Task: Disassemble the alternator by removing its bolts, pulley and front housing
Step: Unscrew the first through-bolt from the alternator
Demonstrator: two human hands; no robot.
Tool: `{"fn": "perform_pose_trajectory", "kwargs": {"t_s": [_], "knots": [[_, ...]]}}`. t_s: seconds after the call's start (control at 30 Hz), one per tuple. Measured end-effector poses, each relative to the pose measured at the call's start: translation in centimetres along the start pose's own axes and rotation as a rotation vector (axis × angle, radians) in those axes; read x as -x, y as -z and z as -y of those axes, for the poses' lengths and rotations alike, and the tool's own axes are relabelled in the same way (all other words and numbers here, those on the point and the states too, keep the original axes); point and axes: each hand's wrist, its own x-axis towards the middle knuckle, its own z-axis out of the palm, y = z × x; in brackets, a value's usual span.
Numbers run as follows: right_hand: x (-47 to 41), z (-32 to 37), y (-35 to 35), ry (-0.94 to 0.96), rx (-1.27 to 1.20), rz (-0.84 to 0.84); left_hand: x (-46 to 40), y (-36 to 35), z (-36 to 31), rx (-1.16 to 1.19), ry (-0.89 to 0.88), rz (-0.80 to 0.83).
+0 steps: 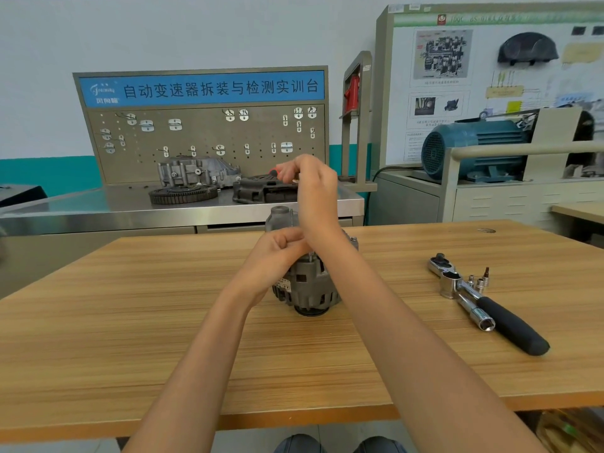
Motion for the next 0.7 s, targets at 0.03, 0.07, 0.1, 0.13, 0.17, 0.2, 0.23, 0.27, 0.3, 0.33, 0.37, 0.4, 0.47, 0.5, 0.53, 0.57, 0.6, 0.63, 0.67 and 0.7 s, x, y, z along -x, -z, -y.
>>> {"fn": "perform_pose_trajectory", "kwargs": {"t_s": [0.03, 0.07, 0.1, 0.13, 0.17, 0.2, 0.23, 0.27, 0.3, 0.33, 0.37, 0.4, 0.47, 0.5, 0.53, 0.57, 0.6, 0.63, 0.67, 0.7], "knots": [[0.2, -0.1, -0.1, 0.034, 0.030, -0.027, 0.0, 0.0, 0.1, 0.000, 0.003, -0.004], [0.4, -0.2, -0.3, 0.068, 0.076, -0.050, -0.1, 0.1, 0.3, -0.001, 0.010, -0.016], [0.6, -0.3, -0.5, 0.111, 0.146, -0.072, -0.1, 0.1, 0.4, -0.006, 0.022, -0.029], [0.9, -0.5, -0.6, 0.167, 0.248, -0.097, -0.2, 0.1, 0.4, -0.017, 0.032, -0.041], [1.1, -0.7, -0.7, 0.231, 0.386, -0.130, -0.2, 0.1, 0.5, -0.030, 0.036, -0.053], [1.4, -0.8, -0.8, 0.295, 0.547, -0.177, -0.3, 0.1, 0.7, -0.030, 0.038, -0.066], [1.5, -1.0, -0.9, 0.339, 0.686, -0.224, -0.4, 0.1, 0.8, -0.027, 0.038, -0.075], [1.6, -1.0, -1.0, 0.359, 0.777, -0.258, -0.4, 0.1, 0.9, -0.029, 0.037, -0.086], [1.7, -1.0, -1.1, 0.361, 0.817, -0.276, -0.3, 0.1, 0.8, -0.037, 0.035, -0.091], [1.7, -1.0, -1.3, 0.360, 0.813, -0.281, -0.3, 0.0, 0.7, -0.044, 0.036, -0.086], [1.7, -0.9, -1.3, 0.359, 0.777, -0.279, -0.3, 0.0, 0.5, -0.047, 0.038, -0.080], [1.6, -0.8, -1.3, 0.354, 0.723, -0.273, -0.3, -0.1, 0.4, -0.044, 0.037, -0.074], [1.4, -0.6, -1.2, 0.314, 0.611, -0.244, -0.3, -0.1, 0.3, -0.020, 0.043, -0.065], [1.3, -0.5, -1.1, 0.282, 0.550, -0.219, -0.3, -0.1, 0.1, -0.005, 0.048, -0.060], [1.1, -0.3, -1.0, 0.244, 0.482, -0.192, -0.2, -0.1, 0.0, 0.011, 0.050, -0.052], [0.9, -0.2, -0.9, 0.206, 0.417, -0.167, -0.2, 0.0, 0.0, 0.024, 0.048, -0.041], [0.8, -0.2, -0.8, 0.178, 0.362, -0.145, -0.2, 0.0, 0.0, 0.033, 0.043, -0.030], [0.8, -0.1, -0.8, 0.157, 0.318, -0.127, -0.2, 0.0, 0.0, 0.040, 0.037, -0.024], [0.7, 0.0, -0.7, 0.139, 0.277, -0.109, -0.2, 0.1, 0.1, 0.046, 0.027, -0.020], [0.7, 0.1, -0.7, 0.115, 0.229, -0.089, -0.2, 0.1, 0.2, 0.049, 0.014, -0.018]]}}
